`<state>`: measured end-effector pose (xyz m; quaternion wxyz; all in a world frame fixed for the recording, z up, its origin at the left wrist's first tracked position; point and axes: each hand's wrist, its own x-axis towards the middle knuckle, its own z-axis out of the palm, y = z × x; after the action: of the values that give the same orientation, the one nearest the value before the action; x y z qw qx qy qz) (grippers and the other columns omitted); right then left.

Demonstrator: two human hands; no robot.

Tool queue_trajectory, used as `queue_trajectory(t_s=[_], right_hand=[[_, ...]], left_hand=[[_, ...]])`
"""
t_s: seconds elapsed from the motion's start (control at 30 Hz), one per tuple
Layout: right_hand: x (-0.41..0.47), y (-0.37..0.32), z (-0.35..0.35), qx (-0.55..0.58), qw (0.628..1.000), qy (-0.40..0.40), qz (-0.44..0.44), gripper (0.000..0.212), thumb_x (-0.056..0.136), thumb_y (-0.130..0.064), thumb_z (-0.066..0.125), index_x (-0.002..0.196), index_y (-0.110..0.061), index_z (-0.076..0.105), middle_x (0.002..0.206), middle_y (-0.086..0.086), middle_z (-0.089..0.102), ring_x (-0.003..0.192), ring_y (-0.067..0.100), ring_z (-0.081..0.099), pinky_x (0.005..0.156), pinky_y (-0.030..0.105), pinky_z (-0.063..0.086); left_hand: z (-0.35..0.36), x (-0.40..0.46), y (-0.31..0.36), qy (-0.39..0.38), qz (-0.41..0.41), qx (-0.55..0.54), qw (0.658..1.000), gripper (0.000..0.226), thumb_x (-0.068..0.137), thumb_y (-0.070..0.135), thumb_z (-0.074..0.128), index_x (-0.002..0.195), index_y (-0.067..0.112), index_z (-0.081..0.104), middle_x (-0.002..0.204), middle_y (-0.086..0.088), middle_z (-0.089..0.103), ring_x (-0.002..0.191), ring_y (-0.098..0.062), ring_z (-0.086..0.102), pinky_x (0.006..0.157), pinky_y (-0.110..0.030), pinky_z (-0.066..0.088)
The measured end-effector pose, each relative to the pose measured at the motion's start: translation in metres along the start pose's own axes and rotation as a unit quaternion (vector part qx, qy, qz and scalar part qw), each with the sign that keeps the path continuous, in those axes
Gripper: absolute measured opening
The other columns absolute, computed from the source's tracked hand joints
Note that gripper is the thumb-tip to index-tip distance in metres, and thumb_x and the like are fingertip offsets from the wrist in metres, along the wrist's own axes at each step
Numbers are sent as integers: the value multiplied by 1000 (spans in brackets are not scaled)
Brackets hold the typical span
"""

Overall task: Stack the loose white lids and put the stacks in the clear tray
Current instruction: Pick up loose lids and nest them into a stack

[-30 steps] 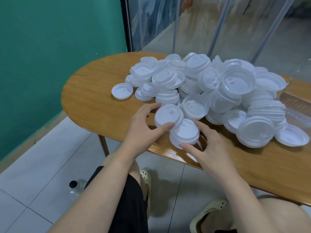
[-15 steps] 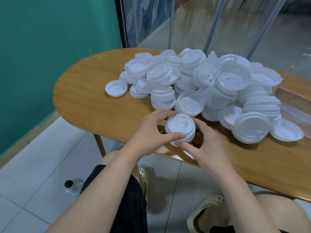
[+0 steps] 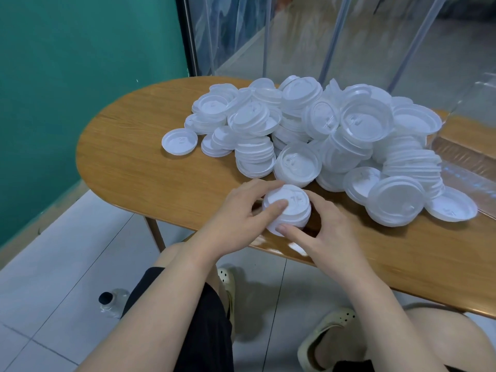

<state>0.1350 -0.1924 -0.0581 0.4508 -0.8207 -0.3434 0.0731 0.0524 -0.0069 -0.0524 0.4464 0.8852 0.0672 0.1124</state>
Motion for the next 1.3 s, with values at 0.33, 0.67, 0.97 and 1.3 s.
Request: queue_trajectory(t_s=[0.33, 0.67, 0.97, 1.3], right_hand=[[-20, 19, -34, 1, 998, 26, 54, 58, 77, -43, 87, 116, -63, 50, 115, -45, 55, 117, -18, 47, 85, -1, 37], [-21, 23, -33, -1, 995, 62, 78, 64, 61, -68, 82, 117, -57, 52, 115, -38, 59, 117, -7, 53, 95, 21, 44], [-20, 18, -34, -28, 996, 56, 58, 52, 74, -59, 81, 114, -65, 49, 115, -39, 59, 115, -15, 48, 88, 10, 36], [-18, 23, -27, -47, 994, 58, 82, 85, 69, -63, 83, 143, -43, 46, 124, -34, 50, 127, 2, 47, 112, 37, 42]], left_hand=[[14, 51, -4, 149, 157, 185, 959, 31, 94, 14, 66, 123, 20, 72, 137, -1, 60, 127, -25, 48, 109, -39, 31], [39, 65, 5, 172, 162, 331, 914, 10, 88, 18, 73, 96, 19, 78, 105, 7, 72, 109, -29, 59, 98, -41, 22], [31, 52, 6, 179, 151, 318, 919, 5, 87, 18, 75, 91, 19, 77, 99, 7, 72, 107, -23, 60, 105, -41, 21], [19, 35, 5, 205, 65, 182, 959, 23, 82, 35, 83, 80, 30, 61, 88, 15, 62, 97, -11, 54, 98, -29, 21]])
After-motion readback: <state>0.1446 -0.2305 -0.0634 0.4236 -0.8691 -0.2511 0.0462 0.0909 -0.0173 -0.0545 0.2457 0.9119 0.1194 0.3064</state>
